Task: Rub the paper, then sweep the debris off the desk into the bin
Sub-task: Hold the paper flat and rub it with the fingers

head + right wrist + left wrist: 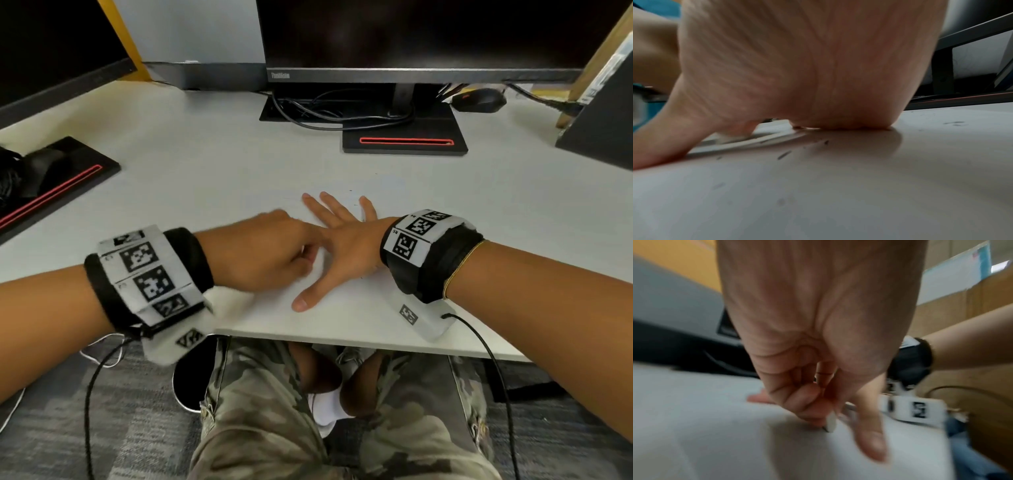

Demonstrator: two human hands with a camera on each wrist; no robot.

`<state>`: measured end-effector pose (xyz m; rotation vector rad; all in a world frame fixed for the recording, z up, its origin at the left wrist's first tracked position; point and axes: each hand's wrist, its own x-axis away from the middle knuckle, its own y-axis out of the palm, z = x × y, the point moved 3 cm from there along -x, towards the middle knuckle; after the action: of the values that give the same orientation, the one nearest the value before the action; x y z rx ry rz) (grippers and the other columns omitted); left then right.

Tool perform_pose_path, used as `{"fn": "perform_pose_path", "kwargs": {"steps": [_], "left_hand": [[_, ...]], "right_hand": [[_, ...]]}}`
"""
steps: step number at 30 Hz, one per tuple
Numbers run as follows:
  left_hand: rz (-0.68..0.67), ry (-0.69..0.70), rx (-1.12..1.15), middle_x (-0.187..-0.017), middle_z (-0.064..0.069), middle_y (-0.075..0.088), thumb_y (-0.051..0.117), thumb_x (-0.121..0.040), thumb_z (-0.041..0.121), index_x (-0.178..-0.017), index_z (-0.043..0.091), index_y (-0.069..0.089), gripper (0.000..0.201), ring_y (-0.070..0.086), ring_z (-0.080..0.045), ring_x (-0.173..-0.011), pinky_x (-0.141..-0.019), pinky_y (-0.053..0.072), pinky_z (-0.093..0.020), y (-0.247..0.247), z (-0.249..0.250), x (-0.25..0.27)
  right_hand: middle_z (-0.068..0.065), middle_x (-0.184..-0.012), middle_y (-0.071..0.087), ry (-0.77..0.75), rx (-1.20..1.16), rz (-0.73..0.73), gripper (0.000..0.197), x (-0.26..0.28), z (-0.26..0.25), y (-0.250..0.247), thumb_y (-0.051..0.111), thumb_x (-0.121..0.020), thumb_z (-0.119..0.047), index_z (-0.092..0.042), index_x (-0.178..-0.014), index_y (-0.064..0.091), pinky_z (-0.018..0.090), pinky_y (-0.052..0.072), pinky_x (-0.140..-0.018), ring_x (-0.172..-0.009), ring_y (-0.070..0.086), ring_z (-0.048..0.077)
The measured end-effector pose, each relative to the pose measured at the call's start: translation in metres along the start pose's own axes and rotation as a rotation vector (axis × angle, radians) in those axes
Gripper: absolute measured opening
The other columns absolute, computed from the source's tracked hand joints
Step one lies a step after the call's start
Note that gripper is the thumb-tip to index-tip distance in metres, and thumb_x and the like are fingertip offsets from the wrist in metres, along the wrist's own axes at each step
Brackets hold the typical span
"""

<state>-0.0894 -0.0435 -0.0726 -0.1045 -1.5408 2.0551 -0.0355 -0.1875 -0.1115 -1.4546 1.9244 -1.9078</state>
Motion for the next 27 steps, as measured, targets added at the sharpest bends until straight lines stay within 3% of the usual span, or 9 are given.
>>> {"fn": "perform_pose_path", "kwargs": {"steps": [2, 5, 9, 13, 14, 17, 19, 22, 27], "left_hand": [[-0.003, -0.015, -0.011, -0.072, 0.019, 0.066, 0.057, -0.099, 0.020, -0.088, 0.032, 0.061, 0.016, 0.062, -0.003, -0.066, -0.062, 0.042, -0.016, -0.003, -0.005, 0.000], [0.130, -0.151, -0.048, -0.073, 0.007, 0.067, 0.056, -0.101, 0.023, -0.086, 0.025, 0.061, 0.016, 0.063, -0.017, -0.070, -0.065, 0.046, -0.031, -0.015, -0.025, -0.001], [0.034, 0.044, -0.020, -0.068, 0.017, 0.062, 0.052, -0.098, 0.020, -0.077, 0.042, 0.048, 0.031, 0.059, -0.006, -0.064, -0.059, 0.040, -0.017, 0.004, 0.010, 0.006], [0.145, -0.097, -0.078, -0.068, 0.007, 0.062, 0.053, -0.101, 0.022, -0.086, 0.024, 0.059, 0.016, 0.058, -0.014, -0.064, -0.064, 0.043, -0.032, -0.012, -0.018, -0.003], [0.154, -0.087, -0.084, -0.067, 0.007, 0.061, 0.053, -0.101, 0.021, -0.083, 0.027, 0.056, 0.019, 0.057, -0.012, -0.063, -0.063, 0.043, -0.032, -0.011, -0.015, -0.002], [0.057, 0.073, -0.037, -0.071, 0.022, 0.062, 0.053, -0.098, 0.019, -0.077, 0.042, 0.046, 0.032, 0.058, -0.004, -0.065, -0.059, 0.042, -0.016, 0.006, 0.012, 0.010], [0.044, 0.037, -0.027, -0.075, 0.030, 0.062, 0.056, -0.099, 0.022, -0.080, 0.042, 0.049, 0.029, 0.060, -0.002, -0.069, -0.062, 0.041, -0.013, -0.001, 0.001, 0.011], [0.155, -0.085, -0.017, -0.069, 0.013, 0.065, 0.056, -0.100, 0.024, -0.085, 0.032, 0.057, 0.017, 0.061, -0.010, -0.066, -0.066, 0.044, -0.024, -0.008, -0.027, 0.011], [0.003, 0.046, 0.014, -0.069, 0.013, 0.064, 0.062, -0.100, 0.023, -0.089, 0.029, 0.064, 0.013, 0.061, -0.005, -0.070, -0.063, 0.042, -0.016, 0.008, -0.014, 0.019]], "right_hand": [[-0.015, -0.165, -0.045, -0.001, -0.001, 0.005, 0.141, 0.000, 0.000, 0.000, 0.068, -0.056, -0.100, -0.058, -0.160, -0.017, 0.067, -0.027, -0.118, -0.149, -0.047, 0.010], [-0.015, -0.164, -0.046, 0.009, 0.015, -0.002, 0.142, 0.001, 0.000, -0.001, 0.067, -0.058, -0.100, -0.056, -0.160, -0.021, 0.067, -0.027, -0.118, -0.149, -0.047, 0.010], [-0.015, -0.165, -0.045, -0.005, -0.005, 0.003, 0.142, 0.000, 0.000, 0.000, 0.069, -0.056, -0.100, -0.059, -0.159, -0.019, 0.067, -0.027, -0.118, -0.149, -0.047, 0.010], [-0.014, -0.165, -0.045, 0.007, 0.001, -0.003, 0.141, 0.002, -0.002, -0.002, 0.068, -0.058, -0.100, -0.056, -0.160, -0.019, 0.067, -0.026, -0.119, -0.150, -0.045, 0.011], [-0.014, -0.165, -0.045, 0.007, -0.002, 0.001, 0.141, 0.002, -0.002, -0.002, 0.068, -0.058, -0.100, -0.056, -0.160, -0.019, 0.067, -0.025, -0.119, -0.150, -0.045, 0.011], [-0.015, -0.166, -0.043, -0.003, -0.028, 0.013, 0.142, 0.000, -0.002, -0.001, 0.070, -0.055, -0.100, -0.059, -0.159, -0.018, 0.067, -0.026, -0.118, -0.150, -0.045, 0.010], [-0.013, -0.168, -0.040, -0.025, -0.041, 0.038, 0.144, -0.002, -0.003, -0.003, 0.071, -0.056, -0.098, -0.057, -0.161, -0.018, 0.068, -0.026, -0.118, -0.152, -0.042, 0.010], [-0.013, -0.173, -0.030, -0.104, -0.041, 0.070, 0.143, -0.002, -0.009, -0.007, 0.074, -0.063, -0.093, -0.042, -0.168, -0.008, 0.063, -0.025, -0.122, -0.156, -0.031, 0.004], [-0.015, -0.171, -0.032, -0.121, -0.008, 0.038, 0.148, -0.005, -0.012, -0.007, 0.075, -0.068, -0.089, -0.033, -0.167, -0.021, 0.056, -0.024, -0.125, -0.154, -0.032, 0.000]]}}
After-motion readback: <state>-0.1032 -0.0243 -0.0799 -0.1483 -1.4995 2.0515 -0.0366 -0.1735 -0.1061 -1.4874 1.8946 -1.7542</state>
